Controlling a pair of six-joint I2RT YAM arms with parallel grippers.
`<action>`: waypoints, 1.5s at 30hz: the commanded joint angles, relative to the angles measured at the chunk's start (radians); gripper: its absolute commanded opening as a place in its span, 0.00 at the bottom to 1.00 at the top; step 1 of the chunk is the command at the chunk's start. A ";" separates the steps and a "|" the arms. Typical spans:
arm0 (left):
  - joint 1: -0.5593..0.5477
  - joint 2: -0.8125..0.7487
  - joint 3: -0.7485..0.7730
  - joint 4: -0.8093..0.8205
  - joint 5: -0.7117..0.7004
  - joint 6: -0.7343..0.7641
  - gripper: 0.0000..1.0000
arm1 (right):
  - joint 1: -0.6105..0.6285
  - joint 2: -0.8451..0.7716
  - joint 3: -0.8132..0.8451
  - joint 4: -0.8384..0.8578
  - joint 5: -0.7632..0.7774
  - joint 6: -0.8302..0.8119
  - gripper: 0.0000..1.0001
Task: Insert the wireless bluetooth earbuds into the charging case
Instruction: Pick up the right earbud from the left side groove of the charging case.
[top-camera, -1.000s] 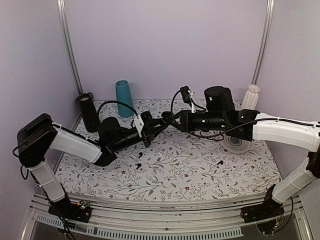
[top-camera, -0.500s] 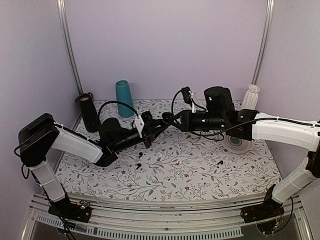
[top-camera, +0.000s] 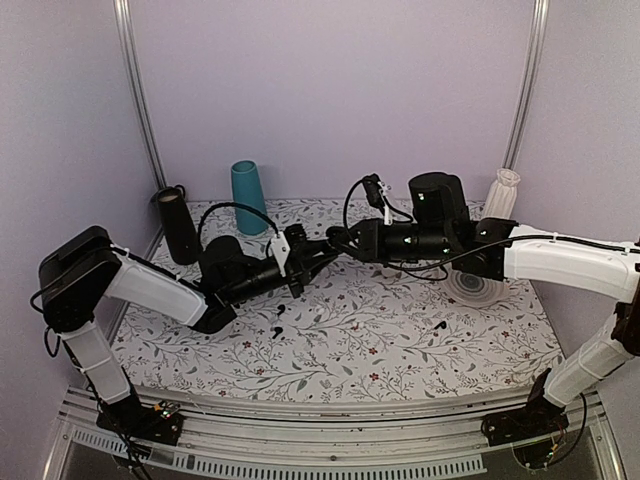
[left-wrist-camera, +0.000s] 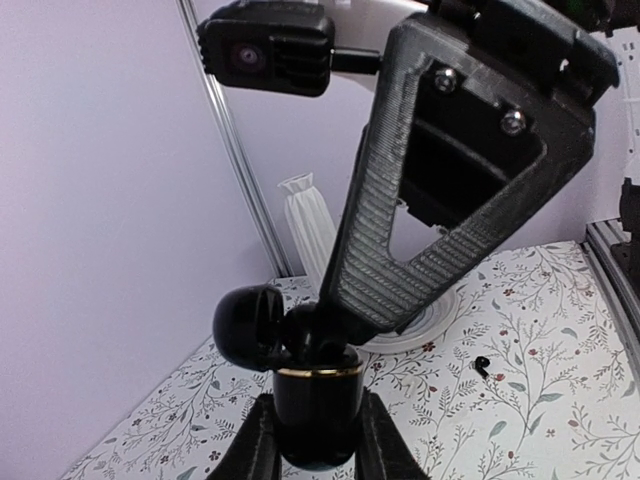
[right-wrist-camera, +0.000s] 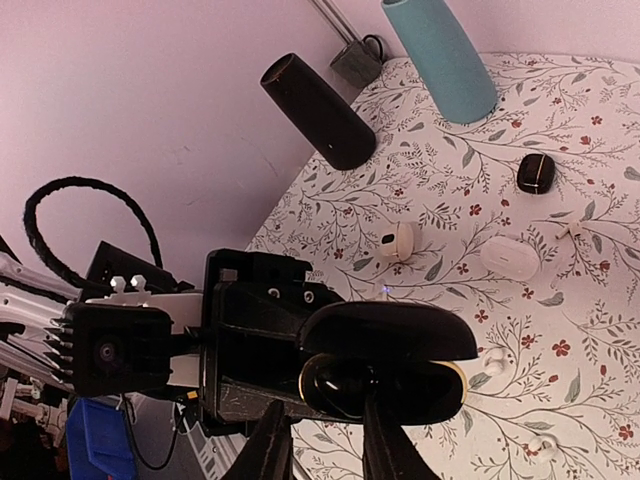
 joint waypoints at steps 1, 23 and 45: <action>-0.017 0.013 0.030 -0.002 0.005 0.010 0.00 | 0.001 0.028 0.042 -0.002 -0.034 0.022 0.25; -0.069 0.016 0.032 -0.035 -0.221 0.165 0.00 | -0.027 0.162 0.231 -0.184 -0.078 0.160 0.28; -0.089 0.021 0.005 0.019 -0.272 0.225 0.00 | -0.033 0.284 0.347 -0.295 -0.073 0.140 0.27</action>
